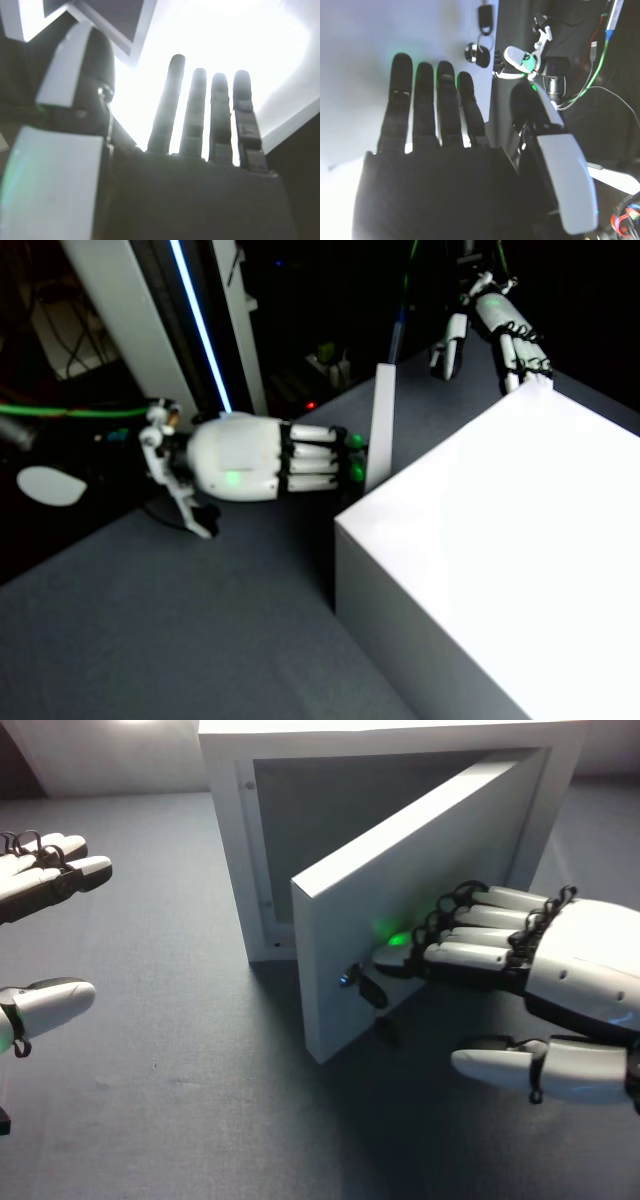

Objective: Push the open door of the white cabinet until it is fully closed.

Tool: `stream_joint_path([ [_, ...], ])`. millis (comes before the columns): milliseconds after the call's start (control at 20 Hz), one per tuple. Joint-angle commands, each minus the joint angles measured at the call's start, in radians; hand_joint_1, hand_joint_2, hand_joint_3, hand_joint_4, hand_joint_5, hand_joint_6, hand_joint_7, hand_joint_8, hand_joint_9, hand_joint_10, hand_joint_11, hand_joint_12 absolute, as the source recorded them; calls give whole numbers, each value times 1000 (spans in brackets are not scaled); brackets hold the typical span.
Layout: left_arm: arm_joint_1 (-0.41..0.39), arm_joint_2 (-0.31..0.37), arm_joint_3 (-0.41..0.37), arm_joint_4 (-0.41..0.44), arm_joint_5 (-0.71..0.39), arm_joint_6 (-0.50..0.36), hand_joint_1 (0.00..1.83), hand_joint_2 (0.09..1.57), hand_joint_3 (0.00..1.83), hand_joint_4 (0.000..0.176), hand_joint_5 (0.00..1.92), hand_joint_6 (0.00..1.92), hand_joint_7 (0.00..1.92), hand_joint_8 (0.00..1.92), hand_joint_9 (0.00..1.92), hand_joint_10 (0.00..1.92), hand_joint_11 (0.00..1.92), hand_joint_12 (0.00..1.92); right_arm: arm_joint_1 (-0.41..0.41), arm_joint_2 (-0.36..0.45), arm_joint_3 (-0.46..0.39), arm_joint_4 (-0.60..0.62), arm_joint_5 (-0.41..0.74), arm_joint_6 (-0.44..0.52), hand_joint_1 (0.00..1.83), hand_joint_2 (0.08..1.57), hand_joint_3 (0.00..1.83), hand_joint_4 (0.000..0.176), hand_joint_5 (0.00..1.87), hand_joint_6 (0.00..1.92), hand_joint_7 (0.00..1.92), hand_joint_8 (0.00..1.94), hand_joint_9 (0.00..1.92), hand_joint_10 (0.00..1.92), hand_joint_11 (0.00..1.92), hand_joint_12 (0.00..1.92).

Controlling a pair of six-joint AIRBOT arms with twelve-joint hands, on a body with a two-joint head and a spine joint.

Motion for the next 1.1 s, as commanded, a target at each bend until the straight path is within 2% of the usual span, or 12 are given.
stream_joint_path([
  [0,-4,3,3,-23,-118,-5,531,1253,0,0,237,1,66,0,13,0,0,262,18,-7,4,14,107,3,504,1346,0,0,244,26,264,0,127,370,0,1325],
  [100,-4,2,3,-23,-117,-5,524,1249,0,0,245,2,73,1,23,3,0,318,29,-23,14,12,95,3,526,1344,0,0,203,2,211,1,103,296,0,1189],
  [250,-4,2,4,-23,-117,-5,510,1252,0,0,236,0,68,0,18,0,0,372,48,-47,29,12,78,3,564,1325,0,0,202,0,215,1,152,233,0,1213],
  [300,-4,2,4,-23,-117,-5,504,1255,2,0,234,0,68,0,20,1,0,382,53,-53,33,12,72,3,556,1321,0,0,186,0,206,1,145,205,0,1151],
  [450,-4,2,3,-23,-117,-5,490,1258,1,0,223,0,63,0,20,0,0,380,61,-68,46,12,50,2,562,1299,0,0,123,0,101,0,91,81,0,778],
  [500,-4,2,3,-23,-117,-5,478,1261,2,0,220,0,61,0,17,0,0,370,67,-74,51,13,43,1,540,1309,2,0,65,0,39,4,46,43,0,517],
  [650,-4,-1,4,-23,-116,-5,480,1269,1,0,222,2,66,1,15,1,0,351,73,-83,62,33,32,-8,516,1319,0,0,12,12,0,0,2,2,0,103],
  [700,-4,-2,4,-23,-115,-5,505,1268,0,0,231,2,69,0,16,0,0,310,75,-85,65,44,29,-16,545,1307,0,0,7,6,0,0,0,0,0,38],
  [800,-4,-5,5,-24,-113,-5,509,1269,0,0,235,3,68,0,13,0,0,300,83,-92,70,56,20,-28,508,1317,4,0,1,1,0,0,0,0,0,7],
  [850,-4,-6,5,-24,-113,-5,500,1268,0,0,238,2,77,2,15,1,0,267,86,-95,73,60,18,-32,356,1331,7,0,0,0,0,0,0,0,25,14],
  [950,-4,-5,5,-24,-113,-5,482,1268,0,0,239,2,72,2,14,3,0,240,90,-98,76,68,15,-40,289,1356,13,0,0,0,0,0,0,0,2,2],
  [1050,-4,-5,5,-24,-114,-6,493,1267,0,0,250,1,80,1,27,4,0,326,92,-100,78,74,12,-45,341,1372,10,0,0,0,0,0,0,0,0,0],
])
